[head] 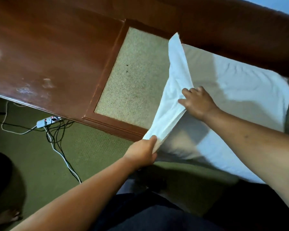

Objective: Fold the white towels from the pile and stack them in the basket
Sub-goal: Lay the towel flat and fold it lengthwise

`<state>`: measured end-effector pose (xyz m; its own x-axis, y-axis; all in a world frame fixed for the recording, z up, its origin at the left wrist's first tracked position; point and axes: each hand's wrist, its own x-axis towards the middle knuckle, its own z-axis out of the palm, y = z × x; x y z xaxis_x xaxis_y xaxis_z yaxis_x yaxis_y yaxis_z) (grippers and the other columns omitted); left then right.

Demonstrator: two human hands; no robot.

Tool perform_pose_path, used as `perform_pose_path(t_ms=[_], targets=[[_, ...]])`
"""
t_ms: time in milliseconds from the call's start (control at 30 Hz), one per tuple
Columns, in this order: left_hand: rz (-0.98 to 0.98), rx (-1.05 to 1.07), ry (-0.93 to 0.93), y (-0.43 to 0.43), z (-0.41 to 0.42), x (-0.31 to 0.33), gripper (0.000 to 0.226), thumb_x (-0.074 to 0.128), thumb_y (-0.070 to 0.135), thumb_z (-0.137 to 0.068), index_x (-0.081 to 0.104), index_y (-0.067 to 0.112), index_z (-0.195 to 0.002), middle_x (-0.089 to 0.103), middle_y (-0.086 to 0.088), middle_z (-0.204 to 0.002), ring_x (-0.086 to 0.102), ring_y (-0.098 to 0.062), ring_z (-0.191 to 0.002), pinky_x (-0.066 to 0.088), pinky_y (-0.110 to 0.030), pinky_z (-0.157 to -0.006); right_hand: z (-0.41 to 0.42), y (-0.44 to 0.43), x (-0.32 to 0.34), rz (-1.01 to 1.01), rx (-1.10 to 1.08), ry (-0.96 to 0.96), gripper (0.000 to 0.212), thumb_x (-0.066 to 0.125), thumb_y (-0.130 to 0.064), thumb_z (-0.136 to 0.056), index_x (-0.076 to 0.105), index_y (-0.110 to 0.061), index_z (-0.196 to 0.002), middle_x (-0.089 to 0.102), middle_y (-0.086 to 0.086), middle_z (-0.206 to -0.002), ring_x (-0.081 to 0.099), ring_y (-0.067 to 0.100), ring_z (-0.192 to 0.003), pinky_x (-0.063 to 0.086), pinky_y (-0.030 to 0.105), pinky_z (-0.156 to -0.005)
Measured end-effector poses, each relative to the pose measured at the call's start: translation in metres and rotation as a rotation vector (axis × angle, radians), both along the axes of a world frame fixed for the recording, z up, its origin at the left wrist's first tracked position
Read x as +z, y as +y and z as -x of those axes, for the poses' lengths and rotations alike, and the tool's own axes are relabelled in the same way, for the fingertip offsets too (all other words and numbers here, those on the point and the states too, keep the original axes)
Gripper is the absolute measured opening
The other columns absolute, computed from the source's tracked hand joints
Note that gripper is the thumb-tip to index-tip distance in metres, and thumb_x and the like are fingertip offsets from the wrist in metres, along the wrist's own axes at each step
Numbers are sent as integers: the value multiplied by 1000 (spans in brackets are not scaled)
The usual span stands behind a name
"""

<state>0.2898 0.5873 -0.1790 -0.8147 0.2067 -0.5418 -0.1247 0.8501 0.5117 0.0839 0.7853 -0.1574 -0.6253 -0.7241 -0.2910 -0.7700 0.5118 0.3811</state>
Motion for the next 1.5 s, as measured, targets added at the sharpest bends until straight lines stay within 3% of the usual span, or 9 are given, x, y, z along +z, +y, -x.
perform_pose_path(t_ms=[167,233,367,567,733,900,1033,1233,1500], targets=[[-349,-302,-354,120,-26,16,47,61,24,-97,45,26,-141,68,-3,-120,63,-22,-105,46,-31,-89,-65,141,7,9,-578,64,20,68,-6,-73,70,-12,-92,56,19,-98,61,32,-63,44,38,-77],[-312,-266,-458,137,-38,-3,44,64,26,-96,53,27,-138,67,0,-123,63,-17,-109,48,-30,-99,-97,182,5,-38,-769,53,41,61,-11,-85,58,-15,-126,54,18,-114,65,33,-79,43,38,-85],[145,256,-308,116,-63,-49,65,69,54,-82,51,17,-131,58,-10,-132,58,-32,-121,49,-41,-100,-169,223,1,-7,-1013,-124,50,47,-18,-92,38,-16,-141,46,14,-130,61,34,-105,42,41,-90],[-327,837,-259,117,-48,-84,119,85,71,-41,41,8,-131,63,-15,-124,65,-28,-108,54,-51,-97,-248,221,-37,517,-1531,-626,36,60,-34,-95,60,-14,-124,61,13,-130,59,32,-117,49,37,-97],[-302,651,-305,134,-55,-76,58,86,42,-72,69,8,-116,74,-11,-108,71,-27,-98,57,-49,-91,-271,209,-65,853,-1784,-814,61,68,-35,-91,50,-8,-143,55,13,-143,54,27,-128,43,33,-107],[-526,818,-407,138,-89,-42,27,82,24,-83,71,8,-100,76,-13,-95,73,-28,-87,60,-44,-85,-271,197,-75,1121,-1879,-881,72,73,-39,-88,42,-15,-149,50,7,-146,52,26,-129,43,33,-95],[-634,853,-418,139,-113,-18,28,74,14,-89,67,-1,-112,76,-18,-99,71,-27,-84,60,-34,-75,-272,178,-80,1297,-1867,-1126,45,66,-37,-95,54,-20,-135,59,0,-136,56,17,-110,42,31,-81],[-356,753,-248,135,-125,-20,32,82,38,-82,68,15,-101,76,-5,-92,72,-20,-82,61,-38,-74,-265,165,-47,1330,-1603,-495,38,50,-38,-102,55,-12,-129,65,9,-122,61,28,-110,42,29,-83],[-230,541,-243,164,-130,-34,49,65,63,-87,68,18,-106,73,0,-95,69,-17,-86,57,-35,-76,-302,188,-6,1332,-1292,-94,38,49,-34,-103,53,-9,-130,69,15,-110,66,36,-97,54,44,-74]])
